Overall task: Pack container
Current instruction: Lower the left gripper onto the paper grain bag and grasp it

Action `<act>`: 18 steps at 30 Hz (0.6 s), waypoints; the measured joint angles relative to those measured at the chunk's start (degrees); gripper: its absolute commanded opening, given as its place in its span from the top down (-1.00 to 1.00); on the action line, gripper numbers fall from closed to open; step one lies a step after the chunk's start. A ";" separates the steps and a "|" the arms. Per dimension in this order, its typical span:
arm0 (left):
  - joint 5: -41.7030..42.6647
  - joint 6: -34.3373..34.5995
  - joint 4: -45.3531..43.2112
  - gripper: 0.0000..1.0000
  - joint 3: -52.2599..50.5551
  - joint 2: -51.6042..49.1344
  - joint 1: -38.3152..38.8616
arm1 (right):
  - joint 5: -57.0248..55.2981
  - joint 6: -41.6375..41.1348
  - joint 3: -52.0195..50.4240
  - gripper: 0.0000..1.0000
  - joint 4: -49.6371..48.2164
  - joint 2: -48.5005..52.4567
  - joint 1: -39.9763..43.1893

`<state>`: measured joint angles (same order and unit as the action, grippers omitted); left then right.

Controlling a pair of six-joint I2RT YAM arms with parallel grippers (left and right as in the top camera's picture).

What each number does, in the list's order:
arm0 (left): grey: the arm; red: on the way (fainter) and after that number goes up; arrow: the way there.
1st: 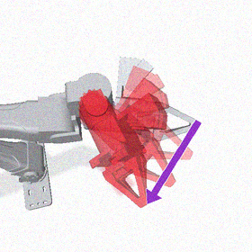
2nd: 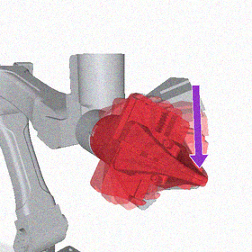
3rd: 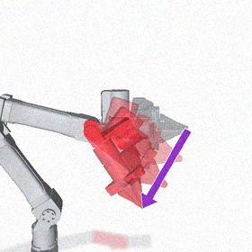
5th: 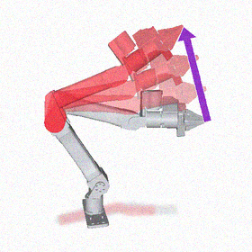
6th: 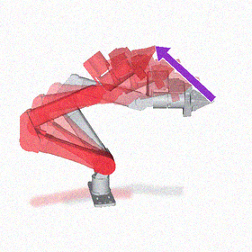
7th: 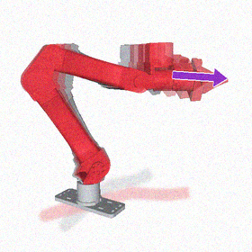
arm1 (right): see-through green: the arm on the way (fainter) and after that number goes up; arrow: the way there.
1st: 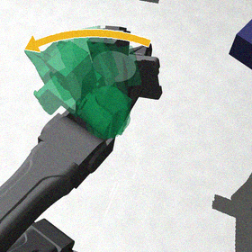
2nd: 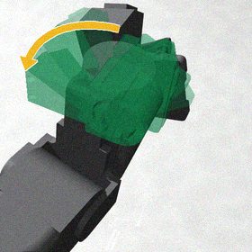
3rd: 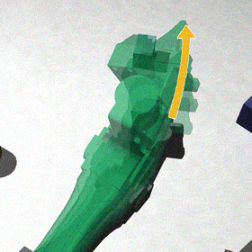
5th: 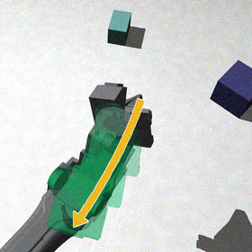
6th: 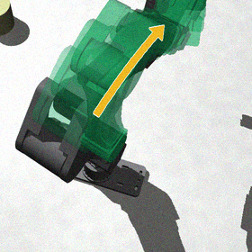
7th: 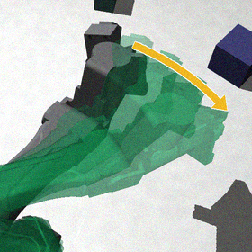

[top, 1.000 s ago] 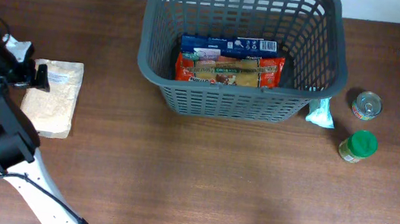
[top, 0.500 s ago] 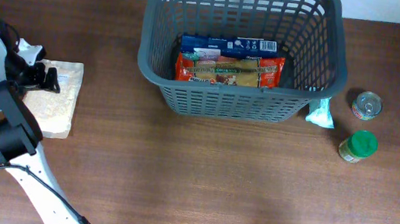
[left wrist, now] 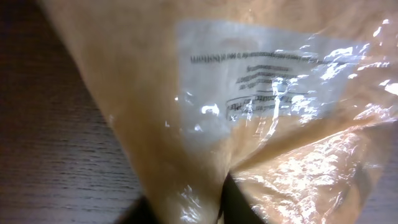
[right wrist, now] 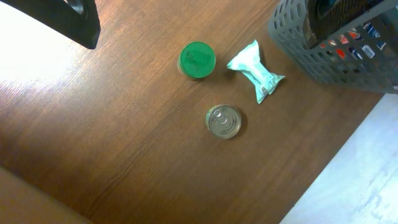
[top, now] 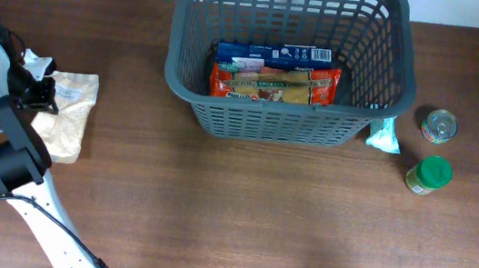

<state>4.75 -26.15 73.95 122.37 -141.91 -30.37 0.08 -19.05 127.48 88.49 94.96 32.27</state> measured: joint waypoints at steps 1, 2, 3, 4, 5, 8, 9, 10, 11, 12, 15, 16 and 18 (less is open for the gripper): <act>0.09 -0.09 0.17 0.96 0.11 0.04 0.04 | 0.00 0.00 0.00 -0.98 0.00 0.00 0.00; 0.04 -0.04 0.31 0.97 0.15 0.09 0.04 | 0.00 0.00 0.00 -0.98 0.02 0.00 0.00; 0.11 -0.02 0.39 0.97 0.20 0.09 0.04 | 0.00 -0.02 0.00 -0.98 -0.02 0.00 0.00; 0.22 -0.02 0.55 0.97 0.24 0.09 0.04 | 0.00 0.04 0.00 -0.98 0.00 0.00 0.00; 0.35 -0.02 0.98 0.97 0.42 0.07 0.04 | 0.00 -0.04 0.00 -0.98 0.00 0.00 0.00; 1.60 -0.02 4.55 0.97 1.70 -0.26 0.04 | 0.00 -0.02 0.00 -0.98 0.00 0.00 0.00; 2.29 0.00 6.32 0.97 2.75 -0.70 0.04 | 0.00 0.00 0.00 -0.97 0.00 0.00 0.00; 3.23 -0.02 8.66 0.97 4.66 -1.31 0.09 | 0.00 -0.02 0.00 -0.97 0.00 0.00 0.00; 3.89 0.00 10.25 0.98 6.19 -1.84 0.11 | 0.00 0.00 0.00 -0.98 0.02 0.00 0.00; 4.83 0.00 12.37 0.98 8.92 -2.47 0.22 | 0.02 0.00 0.00 -0.97 0.00 0.00 0.00; 6.84 0.00 17.84 0.97 19.54 -3.63 0.76 | 0.02 0.02 0.00 -0.98 0.00 0.00 0.00; 7.32 0.00 19.54 0.98 24.44 -3.72 1.09 | 0.02 0.00 0.00 -0.98 0.02 0.00 0.00; 8.59 0.00 21.49 0.97 33.44 -3.67 1.70 | 0.00 -0.02 0.00 -0.97 0.02 0.00 0.00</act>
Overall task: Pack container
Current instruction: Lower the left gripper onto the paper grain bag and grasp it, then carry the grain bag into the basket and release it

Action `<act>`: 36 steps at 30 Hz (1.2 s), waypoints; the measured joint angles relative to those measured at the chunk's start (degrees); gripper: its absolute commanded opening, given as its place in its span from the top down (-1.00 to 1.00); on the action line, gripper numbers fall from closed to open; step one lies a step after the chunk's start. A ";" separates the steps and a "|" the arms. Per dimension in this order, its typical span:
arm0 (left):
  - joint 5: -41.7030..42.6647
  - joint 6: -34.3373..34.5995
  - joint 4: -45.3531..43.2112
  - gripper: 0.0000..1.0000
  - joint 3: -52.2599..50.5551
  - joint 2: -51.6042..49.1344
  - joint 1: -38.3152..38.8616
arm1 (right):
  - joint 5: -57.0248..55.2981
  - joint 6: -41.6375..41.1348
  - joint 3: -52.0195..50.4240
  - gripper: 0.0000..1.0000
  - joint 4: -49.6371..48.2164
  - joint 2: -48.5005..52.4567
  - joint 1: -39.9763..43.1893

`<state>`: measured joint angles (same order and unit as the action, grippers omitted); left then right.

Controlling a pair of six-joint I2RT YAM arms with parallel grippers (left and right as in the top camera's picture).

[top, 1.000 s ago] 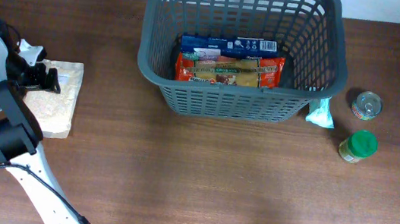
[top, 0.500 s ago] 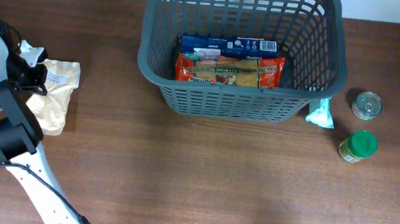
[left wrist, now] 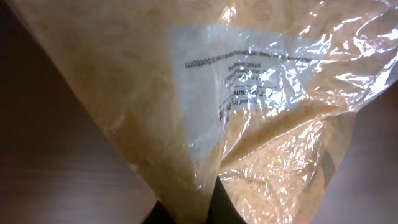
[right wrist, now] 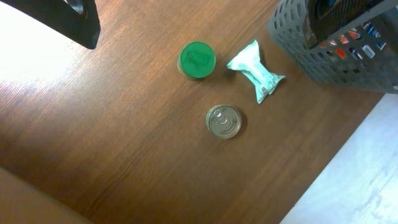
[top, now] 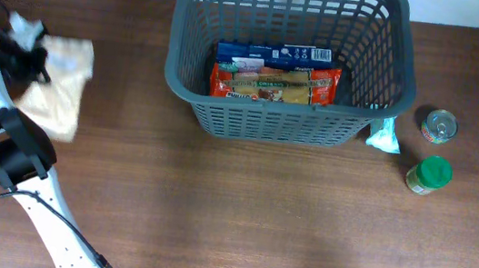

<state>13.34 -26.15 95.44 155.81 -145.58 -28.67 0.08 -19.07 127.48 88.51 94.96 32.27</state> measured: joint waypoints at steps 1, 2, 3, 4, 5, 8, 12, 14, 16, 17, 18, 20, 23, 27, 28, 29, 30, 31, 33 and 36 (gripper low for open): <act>1.33 0.00 0.13 0.97 4.90 0.33 0.44 | 0.02 0.02 0.00 -0.98 0.00 0.00 0.00; 2.64 0.00 -0.31 0.97 8.44 0.90 0.83 | 0.02 0.02 0.00 -0.98 0.00 0.00 0.00; 3.96 0.00 -0.76 0.97 11.21 1.51 1.29 | 0.02 0.04 0.00 -0.98 0.00 0.00 0.00; 5.55 0.00 -1.51 0.97 14.25 2.56 2.01 | 0.02 0.04 0.00 -0.98 0.00 0.00 0.00; 6.93 0.00 -2.80 0.97 16.74 3.37 2.73 | 0.02 0.04 0.00 -0.98 0.07 0.00 0.00; 10.27 -0.02 -9.44 0.97 21.31 7.52 6.34 | 0.04 0.02 0.00 -0.97 0.22 0.00 0.00; 12.66 -2.49 -18.14 0.97 22.29 15.10 14.71 | 0.04 0.02 0.00 -0.97 0.22 0.00 0.00; 13.55 -6.88 -21.27 0.97 22.58 18.49 20.50 | 0.04 0.02 0.00 -0.97 0.22 0.00 0.00; 14.34 -12.98 -22.43 0.97 23.06 20.83 26.56 | 0.04 0.04 0.00 -0.98 0.22 0.00 0.00; 14.75 -16.33 -22.45 0.97 23.21 21.75 29.64 | 0.04 0.04 0.00 -0.98 0.24 0.00 0.00; 15.02 -20.04 -22.45 0.98 23.30 22.38 33.38 | 0.04 0.04 0.00 -0.97 0.26 0.00 0.00; 14.78 -25.62 -22.43 0.97 23.06 22.80 39.43 | 0.04 0.00 -0.02 -0.97 0.52 0.00 0.00; 12.07 -30.95 -22.34 0.97 19.37 22.73 46.64 | 0.04 0.04 0.00 -0.98 0.81 0.00 0.00; 7.43 -34.21 -22.91 0.97 11.26 20.81 51.52 | 0.04 0.00 0.00 -0.97 0.96 0.00 0.00; 6.25 -34.64 -23.41 0.97 8.70 19.89 52.28 | 0.04 0.00 0.00 -0.98 1.11 0.00 0.00; 5.44 -34.91 -23.80 0.97 6.84 19.17 52.70 | 0.04 0.02 0.00 -0.97 1.25 0.00 0.00; 4.46 -34.97 -24.22 0.97 4.48 17.99 53.20 | 0.04 0.02 0.00 -0.98 1.29 0.00 0.00; 3.63 -34.88 -24.44 0.97 2.69 16.76 53.64 | 0.04 0.07 0.00 -0.98 1.29 0.00 0.00; 2.25 -34.18 -24.61 0.99 -0.15 14.16 54.40 | 0.04 0.04 0.00 -0.97 1.31 0.00 0.00; 0.92 -32.76 -24.50 0.97 -3.17 10.34 55.39 | 0.02 0.00 0.00 -0.98 1.29 0.00 0.00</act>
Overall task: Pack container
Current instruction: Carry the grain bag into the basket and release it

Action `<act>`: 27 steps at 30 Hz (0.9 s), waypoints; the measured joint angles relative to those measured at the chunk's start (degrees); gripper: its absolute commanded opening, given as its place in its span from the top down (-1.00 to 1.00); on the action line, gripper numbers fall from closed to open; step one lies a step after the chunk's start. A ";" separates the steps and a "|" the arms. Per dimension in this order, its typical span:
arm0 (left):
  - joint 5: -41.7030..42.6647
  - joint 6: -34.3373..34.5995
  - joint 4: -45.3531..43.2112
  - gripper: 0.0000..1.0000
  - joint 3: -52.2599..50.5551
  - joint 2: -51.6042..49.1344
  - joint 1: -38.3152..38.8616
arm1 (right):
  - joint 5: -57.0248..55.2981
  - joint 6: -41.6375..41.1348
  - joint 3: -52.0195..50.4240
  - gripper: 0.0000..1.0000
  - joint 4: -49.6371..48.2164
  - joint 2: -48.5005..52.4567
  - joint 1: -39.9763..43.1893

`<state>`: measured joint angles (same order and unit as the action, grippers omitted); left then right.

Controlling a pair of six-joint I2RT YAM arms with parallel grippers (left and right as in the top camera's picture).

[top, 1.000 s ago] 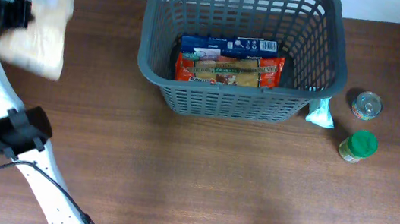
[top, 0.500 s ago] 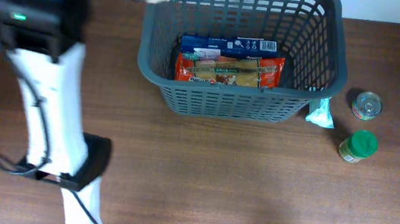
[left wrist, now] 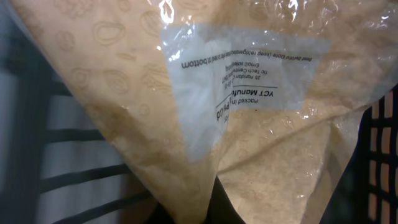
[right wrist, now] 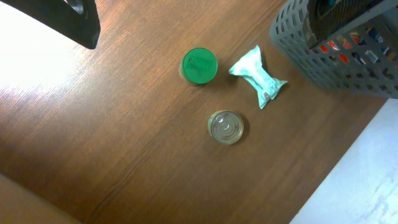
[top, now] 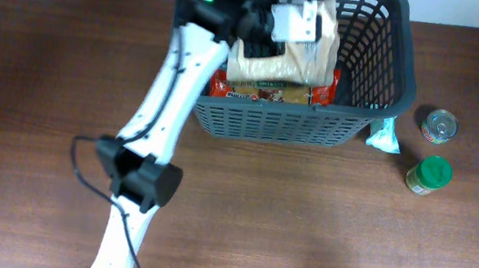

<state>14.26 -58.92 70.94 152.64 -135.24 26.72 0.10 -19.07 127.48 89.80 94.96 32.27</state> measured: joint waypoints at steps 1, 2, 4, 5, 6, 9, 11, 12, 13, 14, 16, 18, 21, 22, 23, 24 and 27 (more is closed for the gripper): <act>-0.22 0.26 0.15 0.97 -0.68 -1.03 0.31 | 0.02 0.00 0.00 -0.97 0.00 0.00 0.00; -0.48 0.66 0.39 0.97 -1.25 -2.05 0.66 | 0.02 0.02 -0.02 -0.98 0.02 0.00 0.00; -0.81 1.84 0.57 0.97 -1.70 -3.41 1.25 | 0.00 0.02 0.00 -0.98 0.00 0.00 0.00; -0.90 2.69 0.59 0.97 -1.75 -4.00 1.53 | 0.02 0.04 0.00 -0.98 0.00 0.00 0.00; -0.90 3.74 0.59 0.97 -1.75 -4.44 1.77 | 0.00 0.04 0.00 -0.98 0.00 0.00 0.00; -0.96 7.37 0.52 0.97 -1.75 -4.94 2.19 | 0.00 0.00 0.00 -0.97 0.00 0.00 0.00; -1.79 10.32 0.11 0.71 -1.75 -5.05 2.32 | 0.00 0.00 0.00 -0.98 0.02 0.00 0.00; -2.60 11.52 -0.33 0.27 -1.75 -5.05 2.32 | 0.02 0.04 0.00 -0.97 0.00 0.00 0.00; -3.45 13.05 -1.03 0.03 -1.75 -5.05 2.29 | 0.02 0.02 0.00 -0.97 0.00 0.00 0.00; -4.04 14.23 -1.55 -0.10 -1.66 -5.05 2.29 | 0.02 0.00 0.00 -0.97 0.00 0.00 0.00; -5.16 16.17 -1.84 -0.99 -1.40 -5.05 2.29 | 0.02 0.04 0.00 -0.98 0.02 0.00 0.00; -5.81 18.73 -1.97 -0.99 -1.36 -5.05 2.25 | 0.02 0.00 0.00 -0.97 0.00 0.00 0.00; -6.40 23.80 -3.74 -0.99 -1.09 -4.94 2.10 | 0.02 0.02 0.00 -0.98 0.02 0.00 0.00; -6.43 25.09 -4.44 -0.99 -1.05 -4.72 2.05 | 0.00 0.00 0.00 -0.97 0.00 0.00 0.00; -6.47 26.34 -5.07 -0.99 -1.03 -4.33 1.97 | 0.02 0.04 0.00 -0.97 0.00 0.00 0.00; -6.60 27.61 -5.73 -0.99 -1.01 -3.48 1.75 | 0.00 0.02 0.00 -0.97 0.00 0.00 0.00; -6.82 29.77 -6.27 -0.99 -0.39 -0.02 0.57 | 0.02 0.07 0.00 -0.98 0.00 0.00 0.00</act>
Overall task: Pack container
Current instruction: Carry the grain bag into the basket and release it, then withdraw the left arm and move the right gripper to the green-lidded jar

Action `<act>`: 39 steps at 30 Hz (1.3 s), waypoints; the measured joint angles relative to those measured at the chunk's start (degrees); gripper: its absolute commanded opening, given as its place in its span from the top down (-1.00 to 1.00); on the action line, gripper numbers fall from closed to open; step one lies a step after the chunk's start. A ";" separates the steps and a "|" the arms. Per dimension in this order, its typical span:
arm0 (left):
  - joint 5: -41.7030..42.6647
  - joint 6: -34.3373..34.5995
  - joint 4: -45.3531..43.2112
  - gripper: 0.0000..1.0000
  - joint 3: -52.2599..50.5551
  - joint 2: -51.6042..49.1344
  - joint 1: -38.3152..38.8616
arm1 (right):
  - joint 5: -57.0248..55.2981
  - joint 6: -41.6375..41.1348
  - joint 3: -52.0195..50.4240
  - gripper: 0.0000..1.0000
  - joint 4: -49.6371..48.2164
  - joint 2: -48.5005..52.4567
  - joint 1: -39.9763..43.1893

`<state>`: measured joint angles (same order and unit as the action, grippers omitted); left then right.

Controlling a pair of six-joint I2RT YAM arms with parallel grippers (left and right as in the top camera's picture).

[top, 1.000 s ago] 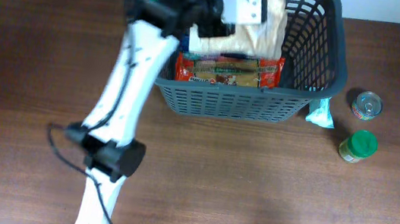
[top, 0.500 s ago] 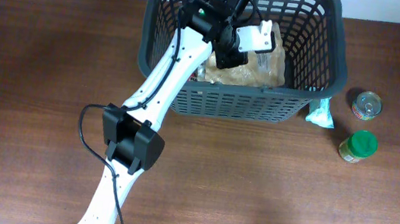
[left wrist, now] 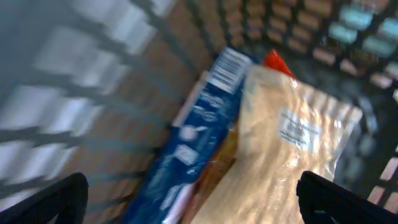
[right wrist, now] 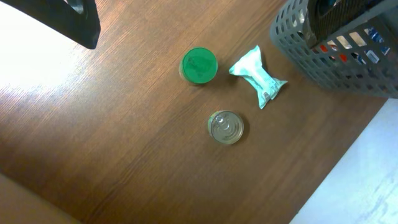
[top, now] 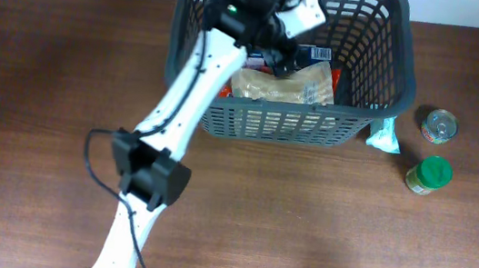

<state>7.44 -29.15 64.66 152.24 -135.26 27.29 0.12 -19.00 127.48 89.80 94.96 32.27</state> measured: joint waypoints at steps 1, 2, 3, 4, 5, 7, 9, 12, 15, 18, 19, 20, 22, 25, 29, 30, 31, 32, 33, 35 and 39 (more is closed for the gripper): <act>0.00 0.72 -0.46 -0.99 0.59 1.66 -0.66 | -0.02 0.11 0.00 -0.98 0.00 0.00 0.00; -0.02 1.53 -0.90 -0.99 1.16 3.50 -1.44 | -0.02 0.20 0.00 -0.98 0.00 0.00 0.00; -0.07 2.60 -1.51 -0.99 2.01 5.86 -2.51 | -0.02 0.35 0.00 -0.97 0.02 0.00 0.00; -0.02 3.58 -2.19 -0.98 2.80 8.04 -3.61 | -0.02 0.59 0.00 -0.98 0.00 0.00 0.00; -0.02 4.44 -2.80 -0.99 3.72 10.32 -4.79 | -0.02 0.90 0.00 -0.98 0.00 0.00 0.00; -0.31 5.79 -3.72 -0.99 5.40 15.23 -7.72 | -0.02 1.57 0.00 -0.98 0.13 0.00 0.00; -1.44 6.56 -3.89 -0.99 6.56 19.52 -10.69 | 0.00 2.69 0.00 -0.98 0.68 0.00 0.00; -4.94 7.45 -3.80 -0.99 7.89 24.61 -16.20 | -0.02 3.74 0.00 -0.97 4.02 0.00 0.00; -8.44 8.81 -1.70 -0.99 8.50 26.38 -22.43 | -0.02 4.74 -0.20 -0.97 7.17 0.11 0.00; -10.49 12.41 3.02 -0.99 8.31 25.24 -29.03 | -0.02 5.99 -2.71 -0.98 7.04 0.15 0.00; -11.06 13.81 4.74 -0.99 8.13 24.37 -31.26 | -0.02 6.16 -4.44 -0.97 6.60 0.15 0.00; -11.34 15.19 6.27 -0.99 7.98 23.28 -33.59 | 0.00 6.36 -6.47 -0.98 5.60 0.13 0.00; -12.04 17.18 9.14 -0.99 7.61 20.94 -37.35 | 0.00 6.78 -11.39 -0.98 2.43 0.17 0.00; -12.48 19.10 11.89 -0.99 7.15 17.20 -42.03 | 0.46 7.17 -21.44 -0.97 -5.25 0.28 0.00; -12.92 20.31 13.84 -0.99 6.95 12.79 -45.57 | 4.37 8.15 -34.42 -0.98 -16.09 1.11 0.00; -12.92 20.44 14.49 -0.98 6.95 12.15 -45.83 | 5.57 8.52 -36.76 -0.97 -17.88 1.33 0.00; -13.05 20.52 15.37 -0.99 6.95 11.47 -46.07 | 6.78 8.70 -39.36 -0.98 -20.28 1.44 0.00; -13.05 20.63 16.00 -0.99 6.95 10.91 -46.10 | 7.50 8.76 -41.03 -0.99 -21.92 1.49 -0.02; -13.07 20.70 16.70 -0.99 6.95 10.36 -46.10 | 8.17 8.79 -42.84 -0.97 -23.63 1.53 -0.13; -13.05 20.85 18.25 -0.99 6.95 9.49 -46.05 | 9.05 8.83 -45.88 -0.93 -26.51 1.55 -0.48; -13.07 20.90 19.85 -0.99 6.95 8.81 -46.03 | 7.87 8.11 -49.57 -0.93 -29.55 1.64 -2.16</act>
<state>-5.63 -8.25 84.51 159.20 -126.45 -18.74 7.99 -10.90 77.91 60.25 96.60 30.11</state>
